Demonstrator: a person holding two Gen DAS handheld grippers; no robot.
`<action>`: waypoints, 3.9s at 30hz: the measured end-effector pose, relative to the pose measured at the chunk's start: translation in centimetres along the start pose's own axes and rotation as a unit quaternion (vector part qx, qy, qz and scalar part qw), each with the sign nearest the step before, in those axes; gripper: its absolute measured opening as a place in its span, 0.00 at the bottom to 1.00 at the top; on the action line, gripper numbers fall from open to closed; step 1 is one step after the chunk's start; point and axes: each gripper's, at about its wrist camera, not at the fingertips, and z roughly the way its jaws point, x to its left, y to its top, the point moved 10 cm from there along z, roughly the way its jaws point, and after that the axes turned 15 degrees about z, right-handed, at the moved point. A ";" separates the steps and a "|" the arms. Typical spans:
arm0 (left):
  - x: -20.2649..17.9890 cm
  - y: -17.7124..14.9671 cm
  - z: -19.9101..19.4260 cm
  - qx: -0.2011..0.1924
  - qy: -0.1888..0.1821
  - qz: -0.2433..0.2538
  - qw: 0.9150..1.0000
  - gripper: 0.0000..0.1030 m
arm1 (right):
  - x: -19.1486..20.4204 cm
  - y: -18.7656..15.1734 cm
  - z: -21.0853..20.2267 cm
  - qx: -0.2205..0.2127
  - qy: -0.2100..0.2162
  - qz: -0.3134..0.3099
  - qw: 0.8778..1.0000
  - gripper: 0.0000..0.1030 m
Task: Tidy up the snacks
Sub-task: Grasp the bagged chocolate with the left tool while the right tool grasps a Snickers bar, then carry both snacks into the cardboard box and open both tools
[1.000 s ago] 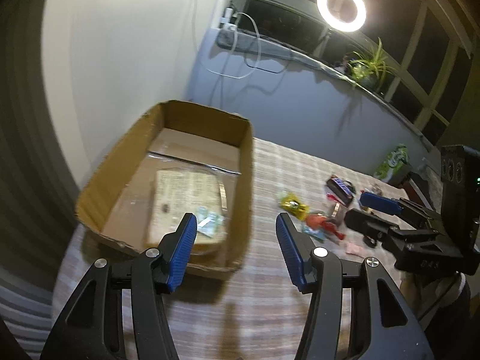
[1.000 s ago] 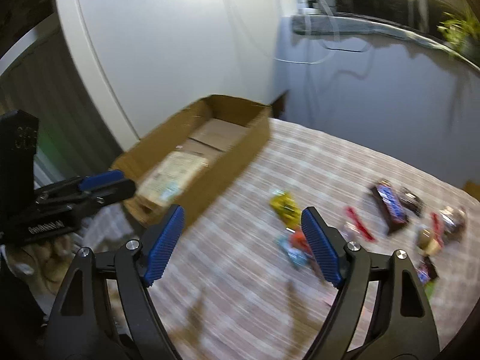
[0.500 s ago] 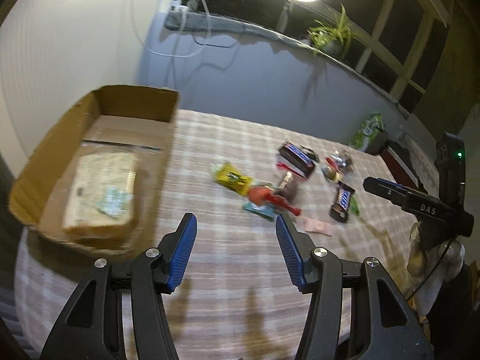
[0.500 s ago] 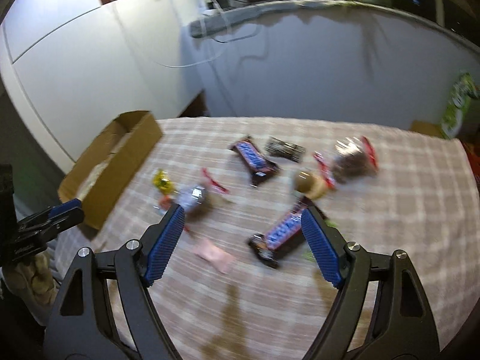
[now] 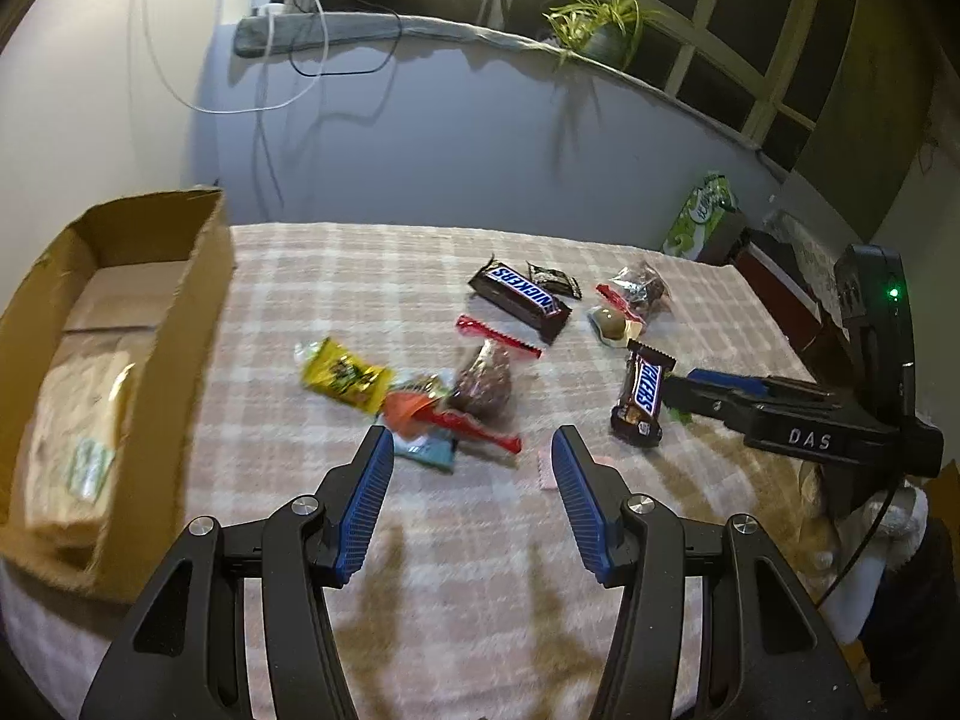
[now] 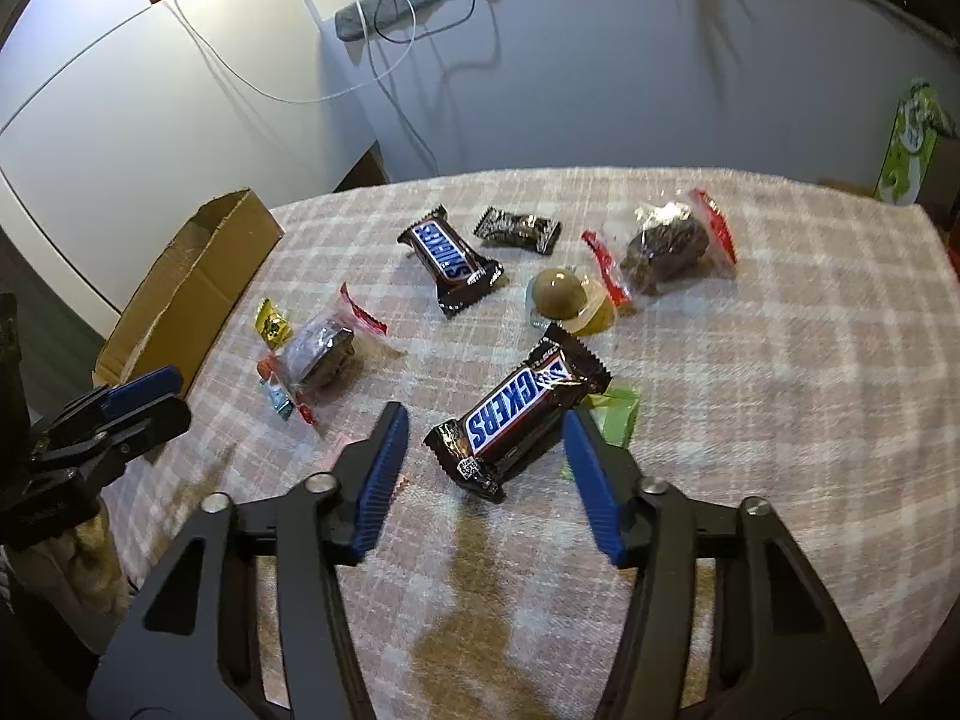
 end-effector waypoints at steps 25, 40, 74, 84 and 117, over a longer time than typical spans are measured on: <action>-0.9 1.7 7.0 0.044 -0.008 0.062 0.997 0.36 | 0.6 0.5 4.8 0.026 -0.070 -0.058 0.996 0.41; -1.2 1.6 6.6 0.034 -0.005 0.056 0.998 0.29 | 0.3 0.4 4.2 0.025 -0.056 -0.041 0.997 0.31; 6.3 1.9 -4.2 -0.058 0.050 -0.025 0.997 0.29 | 10.5 2.2 0.1 -0.031 0.019 -0.098 0.994 0.29; 12.0 0.3 -7.0 -0.067 0.098 -0.066 0.991 0.29 | 18.0 2.9 2.3 -0.022 0.056 -0.144 0.988 0.29; 21.0 -5.1 -8.8 -0.046 0.154 -0.146 0.976 0.29 | 31.4 1.2 12.9 0.050 0.090 -0.212 0.972 0.29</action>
